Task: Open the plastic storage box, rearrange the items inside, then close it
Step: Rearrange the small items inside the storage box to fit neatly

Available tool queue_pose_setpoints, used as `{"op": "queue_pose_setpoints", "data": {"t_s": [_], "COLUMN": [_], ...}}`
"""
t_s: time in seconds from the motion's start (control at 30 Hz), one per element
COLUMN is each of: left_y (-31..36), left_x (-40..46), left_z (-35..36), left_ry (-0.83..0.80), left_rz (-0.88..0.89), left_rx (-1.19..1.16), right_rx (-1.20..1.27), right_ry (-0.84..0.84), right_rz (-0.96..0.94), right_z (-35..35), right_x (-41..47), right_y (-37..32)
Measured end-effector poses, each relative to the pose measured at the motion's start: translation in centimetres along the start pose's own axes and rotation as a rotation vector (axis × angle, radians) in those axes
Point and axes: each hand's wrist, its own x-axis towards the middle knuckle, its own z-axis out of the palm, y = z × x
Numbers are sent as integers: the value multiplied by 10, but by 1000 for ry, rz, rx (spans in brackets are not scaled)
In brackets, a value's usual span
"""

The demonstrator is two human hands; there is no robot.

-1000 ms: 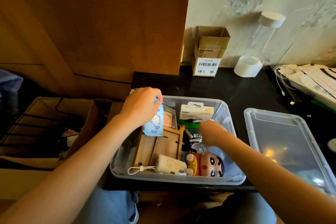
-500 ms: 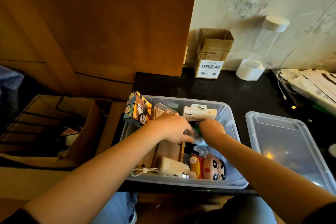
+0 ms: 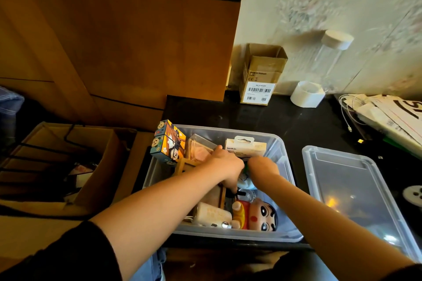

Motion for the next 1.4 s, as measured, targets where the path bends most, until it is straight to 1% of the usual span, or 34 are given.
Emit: {"op": "queue_pose_setpoints", "data": {"t_s": [0.13, 0.27, 0.43, 0.57, 0.67, 0.73, 0.8, 0.9, 0.97, 1.07, 1.13, 1.3, 1.4], "left_y": [-9, -18, -53, -62, -59, -55, -51, -49, -49, -49, -48, -46, -44], "left_x": [-10, -25, -53, -65, -67, -66, -65, -63, -63, -61, -61, -60, -60], "left_z": [0, -4, 13, 31, 38, 42, 44, 47, 50, 54, 55, 58, 60], "left_ry": [182, 351, 550, 664, 732, 755, 765, 771, 765, 779, 795, 796, 806], "left_rz": [-29, -90, -160, -253, -267, -258, -256, -249, -235, -228, -235, -231, -240], "left_rx": [-231, -366, -574, -524, -506, -514, -540, -556, -532, -469, -476, -490, -502], "right_rx": [-12, -23, -111, -61, -67, -74, -73, -61, -97, -149, -158, -71, -66], "right_ry": [31, 60, 78, 90, 49, -14, -35, -44, -56, -16, 31, 57, 60], "right_rz": [-26, -25, -54, -15, -68, -123, -149, -147, -128, -78, -47, -29, -21], "right_z": [-3, -4, -1, 0, -1, 3, 7, 5, 2, 5, 9, 6, 7], "right_x": [3, 2, -3, -6, -10, -14, -14, -11, -9, -10, -10, -9, -9], "right_y": [0, -2, -4, -2, 4, 3, -1, -4, -2, 0, -1, 0, -1]}}
